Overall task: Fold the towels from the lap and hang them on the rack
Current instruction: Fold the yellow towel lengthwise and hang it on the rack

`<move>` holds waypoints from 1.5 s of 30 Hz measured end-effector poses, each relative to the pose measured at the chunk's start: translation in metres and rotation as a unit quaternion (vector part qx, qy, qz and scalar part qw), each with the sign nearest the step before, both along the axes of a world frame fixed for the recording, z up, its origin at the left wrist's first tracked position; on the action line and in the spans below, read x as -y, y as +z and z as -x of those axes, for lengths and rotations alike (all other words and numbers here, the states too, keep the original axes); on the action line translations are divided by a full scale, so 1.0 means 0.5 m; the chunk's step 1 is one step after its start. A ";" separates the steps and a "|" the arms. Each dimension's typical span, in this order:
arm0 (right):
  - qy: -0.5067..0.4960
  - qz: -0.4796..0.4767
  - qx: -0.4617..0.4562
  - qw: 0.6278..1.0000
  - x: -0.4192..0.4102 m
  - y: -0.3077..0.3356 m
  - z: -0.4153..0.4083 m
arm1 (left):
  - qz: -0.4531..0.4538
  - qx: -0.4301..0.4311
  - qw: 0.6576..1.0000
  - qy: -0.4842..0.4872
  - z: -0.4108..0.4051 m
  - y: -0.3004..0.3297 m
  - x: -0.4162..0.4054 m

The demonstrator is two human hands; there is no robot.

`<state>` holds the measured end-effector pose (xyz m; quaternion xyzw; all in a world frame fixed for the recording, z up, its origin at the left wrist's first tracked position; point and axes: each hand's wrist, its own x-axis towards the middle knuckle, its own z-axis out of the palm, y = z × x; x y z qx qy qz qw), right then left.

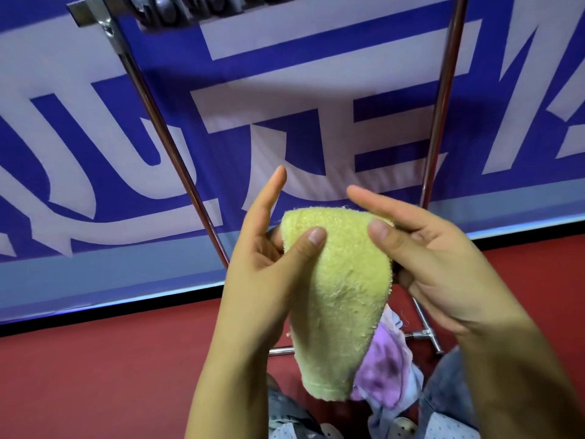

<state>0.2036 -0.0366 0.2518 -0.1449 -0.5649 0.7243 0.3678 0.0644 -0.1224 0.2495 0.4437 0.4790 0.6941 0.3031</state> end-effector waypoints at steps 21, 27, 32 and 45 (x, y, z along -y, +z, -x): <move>-0.013 0.133 -0.082 0.988 -0.012 0.029 0.039 | -0.025 0.014 0.999 -0.019 0.022 0.004 0.011; 0.008 0.056 -0.001 0.998 -0.013 -0.006 0.021 | -0.039 -0.006 0.999 0.020 0.021 0.024 -0.014; -0.013 -0.032 -0.011 0.999 -0.012 -0.003 0.031 | -0.017 -0.024 0.999 0.042 0.033 0.017 -0.018; -0.001 -0.020 -0.053 0.998 0.003 0.003 0.065 | -0.034 0.052 0.997 0.038 0.059 -0.025 0.015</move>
